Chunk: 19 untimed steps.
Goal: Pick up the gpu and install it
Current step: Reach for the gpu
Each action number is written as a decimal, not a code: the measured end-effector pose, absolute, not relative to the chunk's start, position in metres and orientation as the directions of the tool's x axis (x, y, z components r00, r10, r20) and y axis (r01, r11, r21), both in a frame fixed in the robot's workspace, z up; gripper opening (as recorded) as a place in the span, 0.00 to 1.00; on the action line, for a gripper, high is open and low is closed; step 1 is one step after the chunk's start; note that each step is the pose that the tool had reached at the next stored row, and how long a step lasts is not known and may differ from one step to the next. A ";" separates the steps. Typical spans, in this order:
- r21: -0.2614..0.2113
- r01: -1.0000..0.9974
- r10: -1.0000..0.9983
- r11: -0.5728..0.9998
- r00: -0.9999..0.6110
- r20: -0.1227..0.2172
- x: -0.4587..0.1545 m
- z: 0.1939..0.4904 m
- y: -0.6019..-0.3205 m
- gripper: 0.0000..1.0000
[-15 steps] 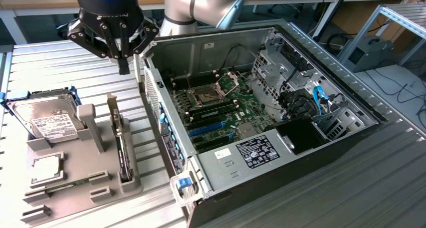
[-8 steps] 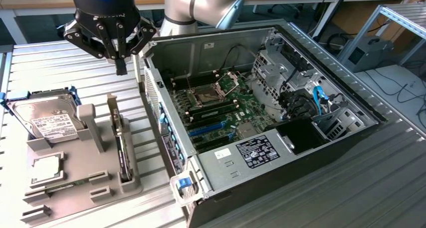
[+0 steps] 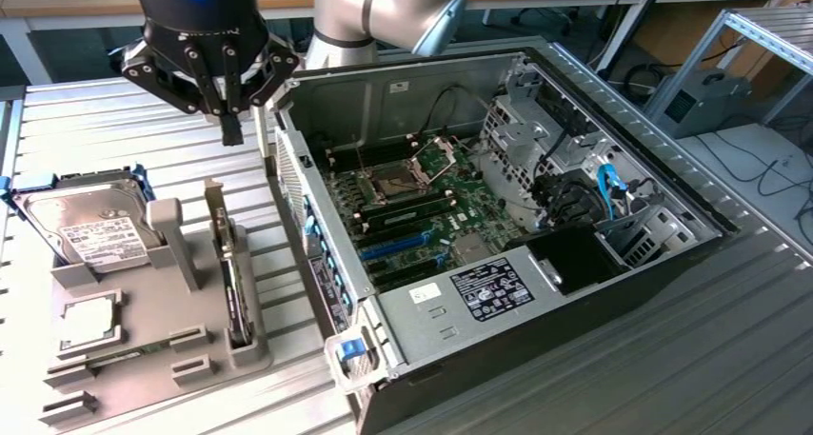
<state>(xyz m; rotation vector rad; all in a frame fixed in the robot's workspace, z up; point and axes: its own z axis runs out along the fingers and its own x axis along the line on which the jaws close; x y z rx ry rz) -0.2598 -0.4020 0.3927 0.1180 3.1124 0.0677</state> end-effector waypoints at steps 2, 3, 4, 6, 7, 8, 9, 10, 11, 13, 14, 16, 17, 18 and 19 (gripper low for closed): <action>0.044 0.075 0.076 0.996 -0.997 -0.024 -0.260 0.393 -0.404 0.11; 0.044 0.075 0.076 0.996 -0.997 -0.024 -0.260 0.393 -0.405 0.11; 0.044 0.075 0.076 0.996 -0.997 -0.025 -0.260 0.393 -0.406 0.11; 0.044 0.075 0.076 0.996 -0.997 -0.025 -0.260 0.393 -0.407 0.11; 0.044 0.075 0.076 0.996 -0.997 -0.025 -0.260 0.393 -0.408 0.11; 0.044 0.075 0.076 0.996 -0.997 -0.024 -0.260 0.393 -0.408 0.11; 0.044 0.075 0.076 0.996 -0.997 -0.024 -0.260 0.393 -0.409 0.11; 0.044 0.075 0.076 0.996 -0.997 -0.025 -0.260 0.393 -0.409 0.11; 0.044 0.075 0.076 0.996 -0.997 -0.025 -0.260 0.393 -0.410 0.11; 0.044 0.075 0.076 0.996 -0.997 -0.024 -0.260 0.393 -0.410 0.11; 0.044 0.075 0.076 0.996 -0.997 -0.025 -0.260 0.393 -0.410 0.11; 0.044 0.075 0.076 0.996 -0.997 -0.024 -0.260 0.393 -0.411 0.11; 0.044 0.075 0.076 0.996 -0.997 -0.024 -0.260 0.393 -0.412 0.11; 0.044 0.075 0.076 0.996 -0.997 -0.024 -0.260 0.393 -0.412 0.11; 0.044 0.075 0.076 0.996 -0.997 -0.024 -0.261 0.393 -0.412 0.11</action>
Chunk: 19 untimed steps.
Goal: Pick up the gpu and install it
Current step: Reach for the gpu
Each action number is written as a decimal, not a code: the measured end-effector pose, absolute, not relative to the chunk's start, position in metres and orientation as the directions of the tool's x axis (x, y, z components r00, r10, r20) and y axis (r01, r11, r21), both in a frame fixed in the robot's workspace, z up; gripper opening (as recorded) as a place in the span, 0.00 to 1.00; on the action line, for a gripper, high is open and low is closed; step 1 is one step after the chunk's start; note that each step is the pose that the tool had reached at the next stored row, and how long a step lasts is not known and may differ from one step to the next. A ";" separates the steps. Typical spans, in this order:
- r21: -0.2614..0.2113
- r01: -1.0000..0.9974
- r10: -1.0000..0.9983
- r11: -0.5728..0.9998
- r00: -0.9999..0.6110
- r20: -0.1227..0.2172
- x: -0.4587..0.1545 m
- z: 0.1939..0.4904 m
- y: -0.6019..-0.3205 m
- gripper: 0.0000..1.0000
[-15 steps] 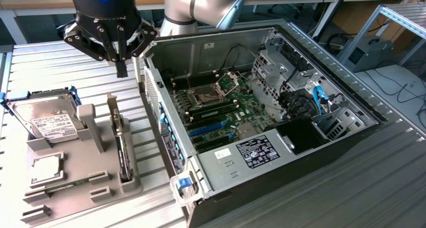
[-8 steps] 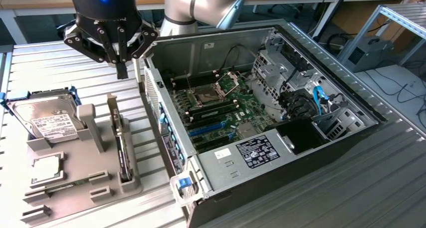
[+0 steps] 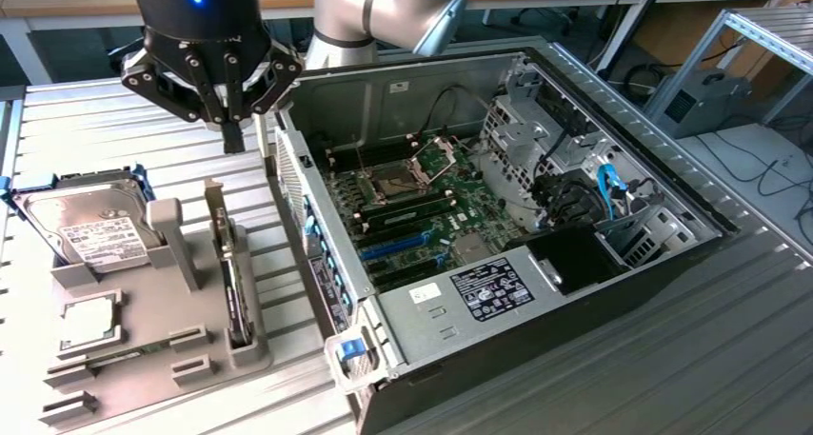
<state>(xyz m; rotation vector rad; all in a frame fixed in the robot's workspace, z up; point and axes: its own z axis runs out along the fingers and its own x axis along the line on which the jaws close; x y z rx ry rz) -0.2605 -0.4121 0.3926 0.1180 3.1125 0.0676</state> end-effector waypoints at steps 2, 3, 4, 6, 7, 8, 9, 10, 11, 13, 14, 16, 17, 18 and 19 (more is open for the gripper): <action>0.044 0.075 0.076 0.996 -0.997 -0.024 -0.261 0.393 -0.413 0.11; 0.044 0.075 0.076 0.996 -0.997 -0.024 -0.261 0.393 -0.413 0.11; 0.044 0.075 0.076 0.996 -0.997 -0.025 -0.261 0.393 -0.413 0.11; 0.044 0.075 0.076 0.996 -0.997 -0.024 -0.261 0.393 -0.413 0.11; 0.044 0.075 0.076 0.996 -0.997 -0.024 -0.261 0.393 -0.414 0.11; 0.044 0.075 0.076 0.996 -0.997 -0.024 -0.261 0.393 -0.414 0.11; 0.044 0.075 0.076 0.996 -0.997 -0.024 -0.261 0.393 -0.414 0.11; 0.044 0.075 0.076 0.996 -0.997 -0.024 -0.261 0.393 -0.414 0.11; 0.044 0.075 0.076 0.996 -0.997 -0.024 -0.262 0.393 -0.415 0.11; 0.044 0.075 0.076 0.996 -0.997 -0.025 -0.262 0.393 -0.415 0.11; 0.044 0.075 0.076 0.996 -0.997 -0.024 -0.262 0.393 -0.415 0.11; 0.044 0.075 0.076 0.996 -0.997 -0.024 -0.262 0.393 -0.415 0.11; 0.044 0.075 0.076 0.996 -0.997 -0.024 -0.262 0.392 -0.416 0.11; 0.044 0.075 0.076 0.996 -0.997 -0.024 -0.262 0.393 -0.416 0.11; 0.044 0.075 0.076 0.996 -0.997 -0.025 -0.264 0.392 -0.417 0.11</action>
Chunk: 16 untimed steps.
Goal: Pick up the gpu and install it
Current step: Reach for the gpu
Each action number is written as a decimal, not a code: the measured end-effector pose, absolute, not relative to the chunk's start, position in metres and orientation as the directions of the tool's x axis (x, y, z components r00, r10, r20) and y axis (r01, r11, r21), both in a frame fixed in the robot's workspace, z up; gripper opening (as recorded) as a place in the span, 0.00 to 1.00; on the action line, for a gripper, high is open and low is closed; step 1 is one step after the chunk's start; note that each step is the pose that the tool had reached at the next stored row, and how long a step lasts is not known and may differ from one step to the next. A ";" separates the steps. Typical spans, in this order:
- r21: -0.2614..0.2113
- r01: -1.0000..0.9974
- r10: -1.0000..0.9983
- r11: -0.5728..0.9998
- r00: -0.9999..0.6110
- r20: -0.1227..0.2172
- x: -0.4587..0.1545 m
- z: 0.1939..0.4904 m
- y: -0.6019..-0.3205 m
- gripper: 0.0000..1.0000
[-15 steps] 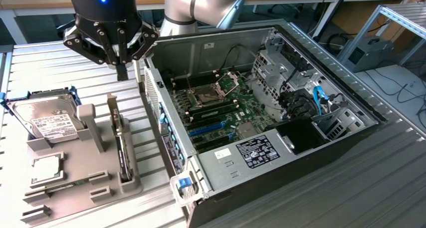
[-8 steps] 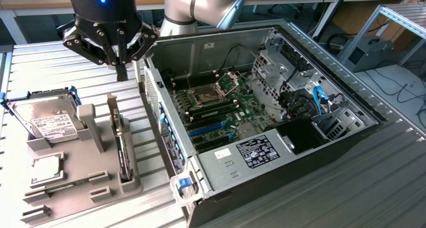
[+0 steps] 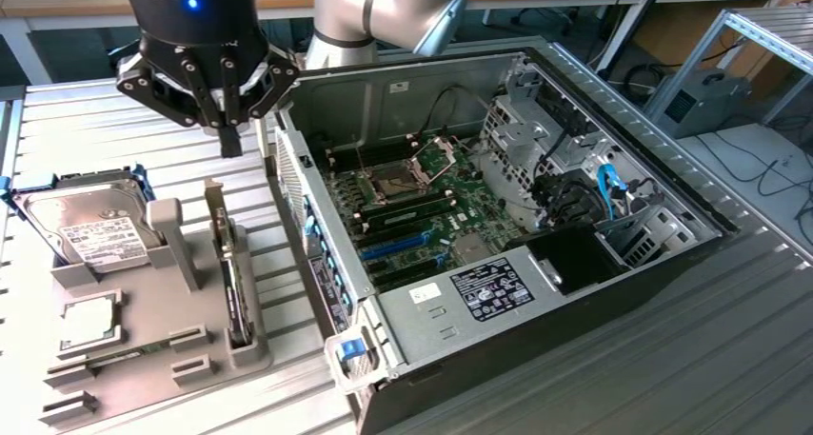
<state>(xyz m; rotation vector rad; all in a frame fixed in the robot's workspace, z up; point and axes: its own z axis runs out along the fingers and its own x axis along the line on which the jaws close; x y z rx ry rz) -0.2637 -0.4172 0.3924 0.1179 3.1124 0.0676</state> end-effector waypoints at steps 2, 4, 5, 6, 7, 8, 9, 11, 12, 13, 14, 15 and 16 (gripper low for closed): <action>0.044 0.075 0.076 0.996 -0.997 -0.025 -0.266 0.392 -0.418 0.11; 0.044 0.075 0.076 0.996 -0.997 -0.024 -0.266 0.392 -0.418 0.11; 0.044 0.075 0.076 0.996 -0.997 -0.024 -0.266 0.392 -0.418 0.11; 0.044 0.075 0.076 0.996 -0.997 -0.025 -0.267 0.392 -0.419 0.11; 0.044 0.075 0.076 0.996 -0.997 -0.025 -0.267 0.392 -0.419 0.11; 0.044 0.075 0.076 0.996 -0.997 -0.025 -0.267 0.392 -0.419 0.11; 0.044 0.075 0.076 0.996 -0.997 -0.025 -0.267 0.392 -0.419 0.11; 0.044 0.075 0.076 0.996 -0.997 -0.024 -0.267 0.392 -0.419 0.11; 0.044 0.075 0.076 0.996 -0.997 -0.024 -0.267 0.392 -0.420 0.11; 0.044 0.075 0.076 0.996 -0.997 -0.025 -0.268 0.392 -0.420 0.11; 0.044 0.075 0.076 0.996 -0.997 -0.025 -0.268 0.392 -0.420 0.11; 0.044 0.075 0.076 0.996 -0.997 -0.024 -0.268 0.392 -0.420 0.11; 0.044 0.075 0.076 0.996 -0.997 -0.024 -0.268 0.392 -0.420 0.11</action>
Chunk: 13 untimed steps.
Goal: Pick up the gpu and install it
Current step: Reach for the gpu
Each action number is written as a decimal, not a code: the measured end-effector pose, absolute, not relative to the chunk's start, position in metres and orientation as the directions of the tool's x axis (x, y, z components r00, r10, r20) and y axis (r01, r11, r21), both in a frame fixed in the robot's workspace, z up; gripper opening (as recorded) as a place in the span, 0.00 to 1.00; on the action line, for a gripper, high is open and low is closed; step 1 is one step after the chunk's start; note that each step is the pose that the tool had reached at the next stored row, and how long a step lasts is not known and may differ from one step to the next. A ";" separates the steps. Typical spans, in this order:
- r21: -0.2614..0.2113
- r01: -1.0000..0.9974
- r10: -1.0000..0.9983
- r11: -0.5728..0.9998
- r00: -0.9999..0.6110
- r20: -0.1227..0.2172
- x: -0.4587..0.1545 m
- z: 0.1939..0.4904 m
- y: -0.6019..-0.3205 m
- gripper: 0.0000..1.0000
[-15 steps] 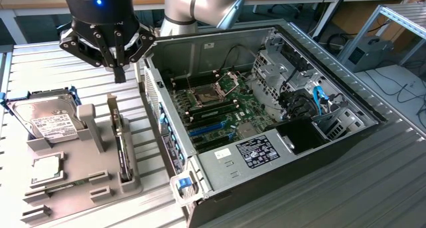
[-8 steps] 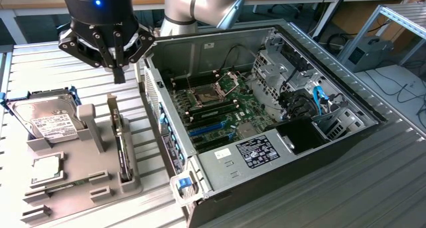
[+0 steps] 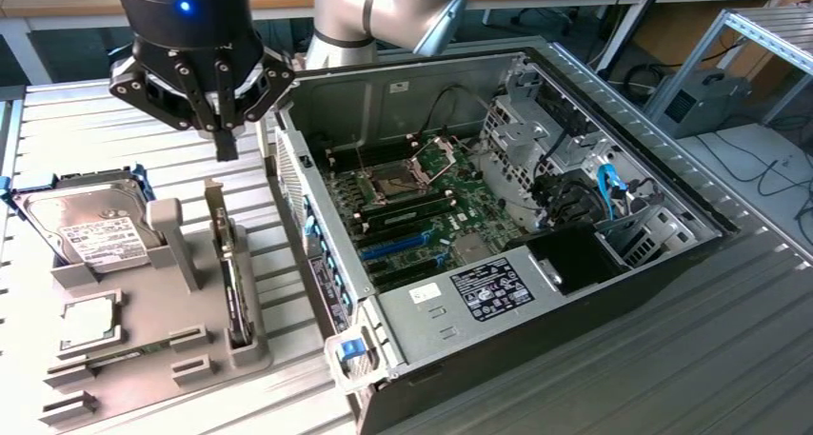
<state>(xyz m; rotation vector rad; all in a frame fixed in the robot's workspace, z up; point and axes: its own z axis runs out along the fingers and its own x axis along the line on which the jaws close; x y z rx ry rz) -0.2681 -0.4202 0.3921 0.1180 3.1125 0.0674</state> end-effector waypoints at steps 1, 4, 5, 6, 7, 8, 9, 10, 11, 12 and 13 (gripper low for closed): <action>0.044 0.075 0.076 0.996 -0.997 -0.025 -0.268 0.392 -0.420 0.11; 0.044 0.075 0.076 0.996 -0.997 -0.024 -0.269 0.392 -0.421 0.11; 0.044 0.075 0.076 0.996 -0.997 -0.024 -0.269 0.392 -0.421 0.11; 0.044 0.075 0.076 0.996 -0.997 -0.025 -0.269 0.392 -0.421 0.11; 0.044 0.075 0.076 0.996 -0.997 -0.025 -0.269 0.392 -0.421 0.11; 0.044 0.075 0.076 0.996 -0.997 -0.025 -0.269 0.392 -0.421 0.11; 0.044 0.075 0.076 0.996 -0.997 -0.025 -0.269 0.392 -0.421 0.11; 0.044 0.075 0.076 0.996 -0.997 -0.025 -0.270 0.392 -0.422 0.11; 0.044 0.075 0.076 0.996 -0.997 -0.024 -0.270 0.392 -0.422 0.11; 0.044 0.075 0.076 0.996 -0.997 -0.025 -0.270 0.392 -0.422 0.11; 0.044 0.075 0.076 0.996 -0.997 -0.025 -0.270 0.392 -0.422 0.11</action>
